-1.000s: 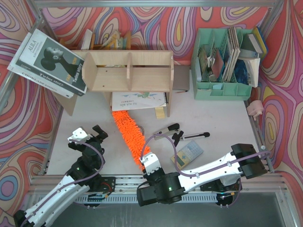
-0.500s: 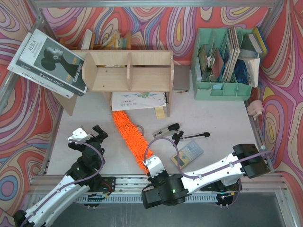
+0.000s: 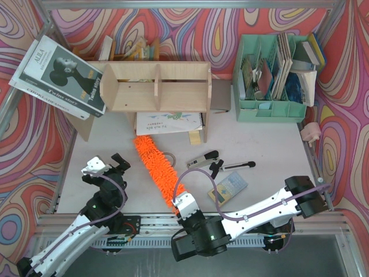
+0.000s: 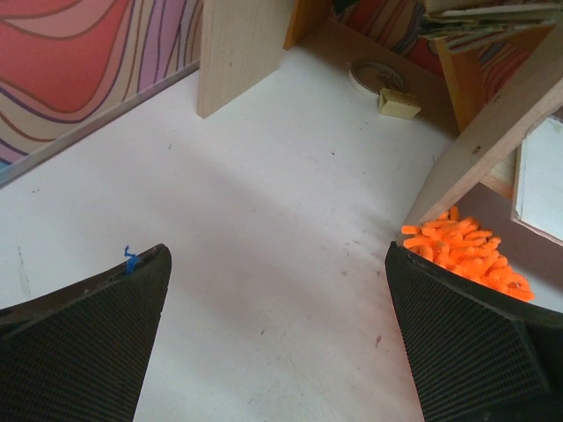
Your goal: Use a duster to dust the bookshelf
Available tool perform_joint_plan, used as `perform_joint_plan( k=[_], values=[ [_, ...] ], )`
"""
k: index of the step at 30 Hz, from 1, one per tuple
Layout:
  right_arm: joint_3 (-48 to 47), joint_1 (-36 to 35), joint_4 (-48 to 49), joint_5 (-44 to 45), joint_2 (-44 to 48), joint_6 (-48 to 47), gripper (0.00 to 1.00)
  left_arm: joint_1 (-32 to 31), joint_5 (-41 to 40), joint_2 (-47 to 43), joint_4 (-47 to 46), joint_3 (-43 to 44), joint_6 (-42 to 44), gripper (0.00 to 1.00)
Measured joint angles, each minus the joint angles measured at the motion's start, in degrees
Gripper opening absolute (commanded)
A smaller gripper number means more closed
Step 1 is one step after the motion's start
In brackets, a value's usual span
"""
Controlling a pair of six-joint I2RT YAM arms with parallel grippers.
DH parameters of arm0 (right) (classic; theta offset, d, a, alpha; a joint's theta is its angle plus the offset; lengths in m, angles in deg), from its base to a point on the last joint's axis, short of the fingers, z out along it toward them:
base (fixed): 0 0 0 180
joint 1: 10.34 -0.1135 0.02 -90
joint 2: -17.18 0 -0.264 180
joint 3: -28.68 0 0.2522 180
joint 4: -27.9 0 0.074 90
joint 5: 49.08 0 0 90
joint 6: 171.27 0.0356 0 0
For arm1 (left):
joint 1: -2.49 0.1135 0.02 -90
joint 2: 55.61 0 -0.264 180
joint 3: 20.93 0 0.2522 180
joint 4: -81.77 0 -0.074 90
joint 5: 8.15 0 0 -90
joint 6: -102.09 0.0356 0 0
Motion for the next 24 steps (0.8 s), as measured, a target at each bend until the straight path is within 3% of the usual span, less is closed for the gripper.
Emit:
perform_joint_plan(
  k=[16,24],
  values=[
    [0.74,-3.65,8.09,1.64,0.17,-8.07,0.0,0.02,-3.76,-5.05,5.16,0.04,-2.16,0.98],
    [1.62,1.31,10.88,4.48,2.21,-10.88,0.0,0.02,-4.13,-5.05,6.05,0.04,-2.49,0.98]
  ],
)
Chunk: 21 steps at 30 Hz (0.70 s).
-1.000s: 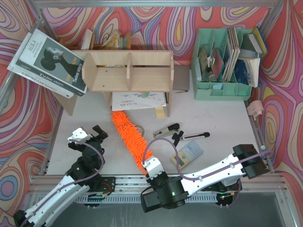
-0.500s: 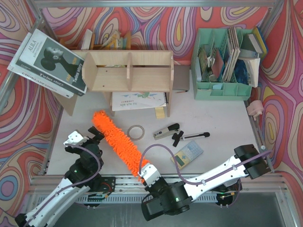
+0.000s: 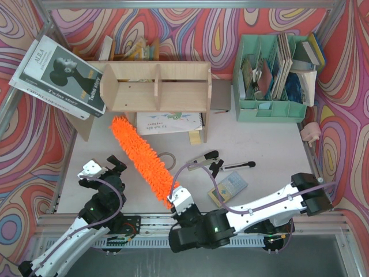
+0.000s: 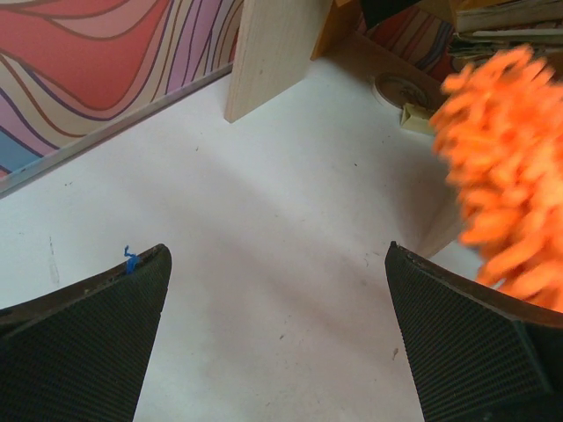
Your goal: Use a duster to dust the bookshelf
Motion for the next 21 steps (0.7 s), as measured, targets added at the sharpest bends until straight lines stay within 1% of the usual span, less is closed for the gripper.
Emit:
perform_joint_plan(
  k=[6,11,16,21],
  values=[
    [1.81,5.99,10.12,-0.04,4.59,-12.44,0.0,0.0,-0.44,-0.09,0.2,0.0,-0.13,0.98],
    [4.9,11.56,17.84,-4.72,6.73,-22.01,0.0,0.0,-1.01,-0.09,0.79,0.09,-0.72,0.99],
    [9.35,16.72,22.93,-11.39,7.17,-27.63,0.0,0.0,-2.21,-0.09,2.8,0.55,-2.58,0.98],
    [12.22,21.2,25.46,-18.4,6.36,-30.73,0.0,0.0,-3.19,0.26,3.76,0.7,-3.85,0.98]
  ],
)
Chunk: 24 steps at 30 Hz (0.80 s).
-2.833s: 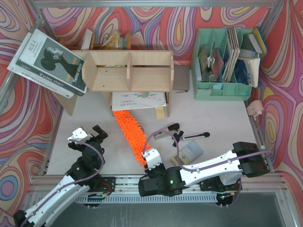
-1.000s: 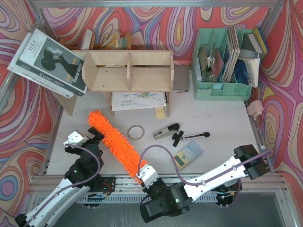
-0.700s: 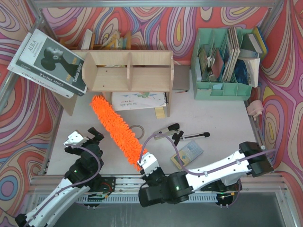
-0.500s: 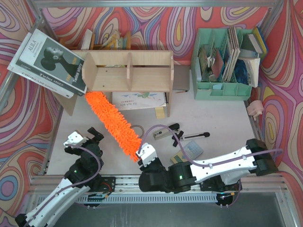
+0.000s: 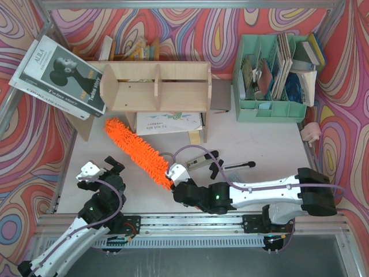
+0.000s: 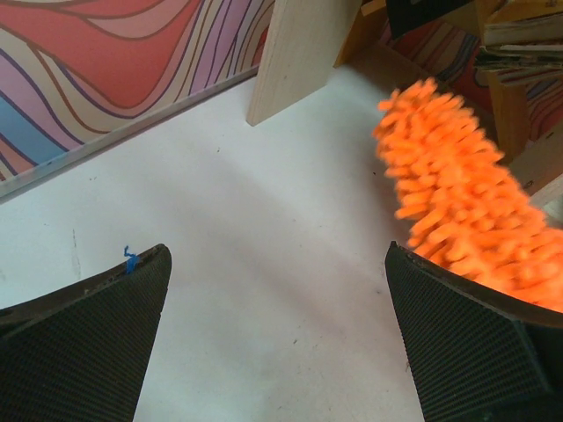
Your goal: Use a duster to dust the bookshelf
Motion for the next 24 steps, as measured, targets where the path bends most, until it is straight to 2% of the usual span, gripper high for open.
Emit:
perform_joint_plan(
  k=[8,13,24],
  values=[
    [0.57,5.16,3.98,-8.68,-2.64,-6.27,0.0,0.0,-0.68,1.84,0.46,0.42,-0.9,0.98],
    [-2.32,10.23,5.86,-12.48,-4.17,-7.5,0.0,0.0,-1.09,3.26,0.55,0.72,-1.51,0.98],
    [-11.3,10.4,12.17,-17.84,-14.97,-8.55,0.0,0.0,-2.54,2.32,2.12,0.9,-2.64,0.98]
  ],
)
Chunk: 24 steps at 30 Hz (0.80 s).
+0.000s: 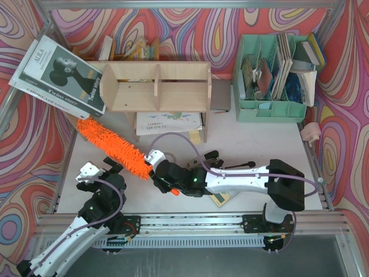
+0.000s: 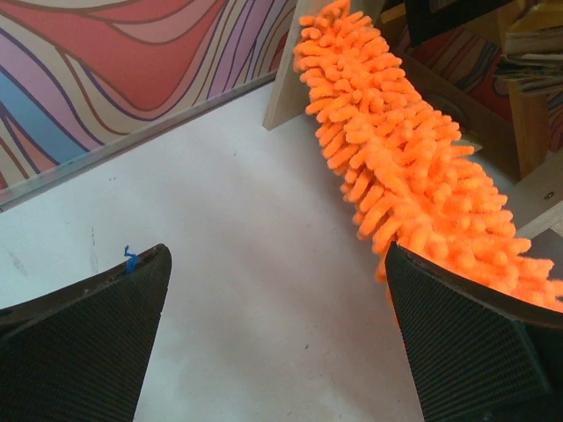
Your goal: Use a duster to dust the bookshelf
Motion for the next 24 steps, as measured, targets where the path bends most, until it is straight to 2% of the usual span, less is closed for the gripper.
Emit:
perform_joint_plan(
  k=[13,24],
  values=[
    [-8.5,1.14,-1.64,2.4,-4.63,1.25,0.0,0.0,-0.63,-3.43,1.81,-0.02,-0.76,0.99],
    [-8.5,1.31,-0.72,0.9,-4.59,2.54,0.0,0.0,-0.63,-4.59,1.75,-0.02,-0.22,0.98]
  ],
)
